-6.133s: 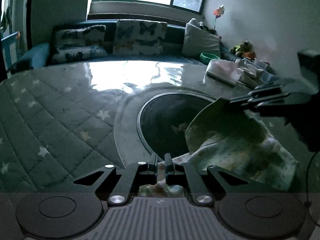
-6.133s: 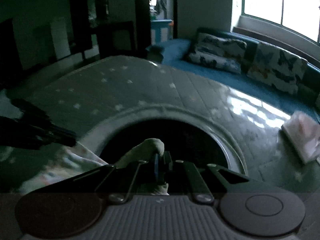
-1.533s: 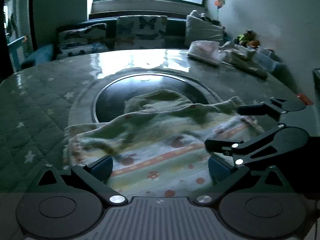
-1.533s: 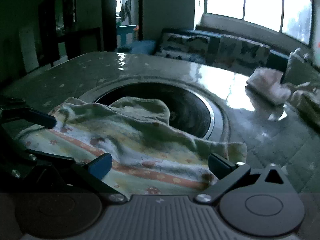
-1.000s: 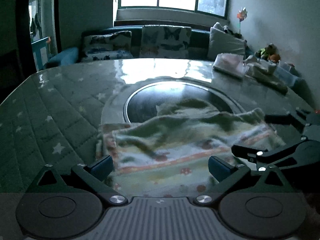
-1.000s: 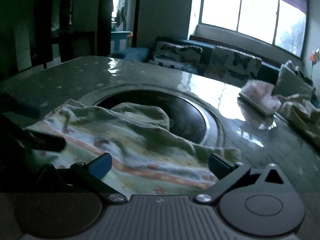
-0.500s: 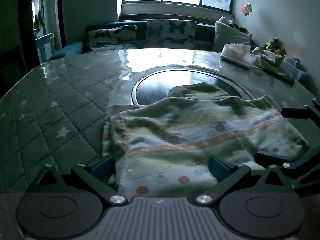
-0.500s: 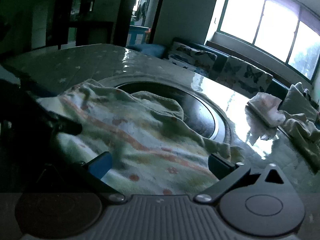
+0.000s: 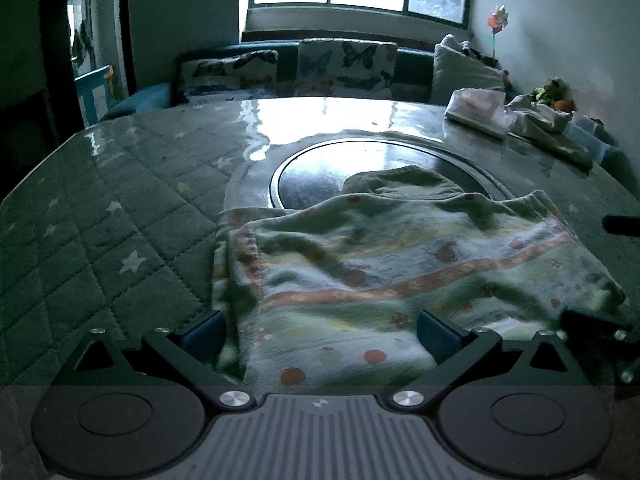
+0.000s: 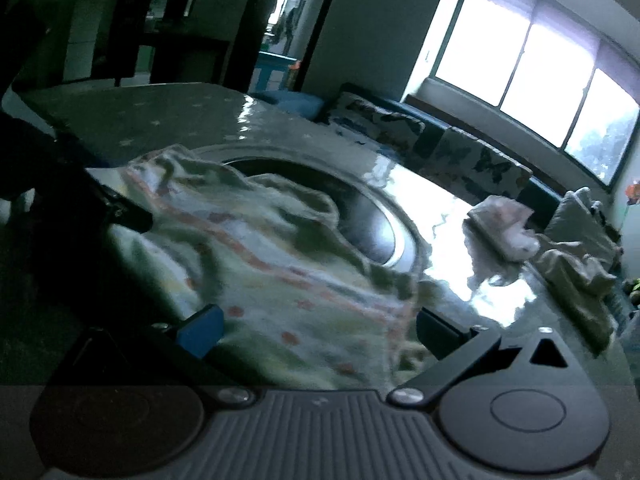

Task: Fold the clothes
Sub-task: 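Pull the shirt edge with the left gripper to straighten it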

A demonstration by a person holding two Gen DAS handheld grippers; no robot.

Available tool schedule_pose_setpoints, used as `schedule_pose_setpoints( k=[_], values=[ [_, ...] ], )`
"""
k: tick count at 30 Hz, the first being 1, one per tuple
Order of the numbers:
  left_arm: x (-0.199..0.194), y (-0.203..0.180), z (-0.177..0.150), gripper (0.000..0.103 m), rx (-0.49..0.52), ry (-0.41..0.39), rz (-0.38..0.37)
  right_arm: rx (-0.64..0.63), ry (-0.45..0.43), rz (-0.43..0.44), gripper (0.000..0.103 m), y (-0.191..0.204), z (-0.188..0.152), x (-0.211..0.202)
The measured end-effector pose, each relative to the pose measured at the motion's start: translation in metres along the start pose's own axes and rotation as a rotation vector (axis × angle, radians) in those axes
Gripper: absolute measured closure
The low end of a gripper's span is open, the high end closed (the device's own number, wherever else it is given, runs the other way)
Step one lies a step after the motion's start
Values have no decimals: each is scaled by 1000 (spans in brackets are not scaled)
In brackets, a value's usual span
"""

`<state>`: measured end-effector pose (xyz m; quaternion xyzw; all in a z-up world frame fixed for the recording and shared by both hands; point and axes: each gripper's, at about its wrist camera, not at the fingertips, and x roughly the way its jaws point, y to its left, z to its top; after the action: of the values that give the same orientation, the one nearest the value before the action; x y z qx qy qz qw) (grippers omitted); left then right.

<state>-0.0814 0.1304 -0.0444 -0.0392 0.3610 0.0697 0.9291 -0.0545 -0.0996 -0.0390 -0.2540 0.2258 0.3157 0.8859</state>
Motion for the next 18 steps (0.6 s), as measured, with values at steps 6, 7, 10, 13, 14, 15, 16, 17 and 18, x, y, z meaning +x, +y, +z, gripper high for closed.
schedule_pose_setpoints(
  k=[6,7,10,13,14,15,16,17,18],
  values=[
    [-12,-9,0,0,31,-24,10,61,36,-30,0,-18,-10,5],
    [-14,-10,0,0,35,-28,10,60,42,-35,0,-20,-11,4],
    [-18,-15,-1,0,46,-36,6,65,45,-66,0,-27,-11,1],
    [-22,-22,-3,0,60,-40,-5,87,56,-95,0,-33,-13,4],
    [-22,-24,-4,0,69,-43,-9,90,67,-106,0,-35,-15,6],
    [-23,-25,-6,0,80,-46,-12,96,79,-111,0,-36,-17,8],
    [-22,-27,-8,0,88,-42,-12,108,78,-110,0,-37,-19,9],
    [-20,-27,-10,0,95,-34,-10,114,77,-109,0,-38,-20,8],
    [-18,-28,-12,0,101,-26,-9,113,76,-110,0,-38,-19,7]
  ],
)
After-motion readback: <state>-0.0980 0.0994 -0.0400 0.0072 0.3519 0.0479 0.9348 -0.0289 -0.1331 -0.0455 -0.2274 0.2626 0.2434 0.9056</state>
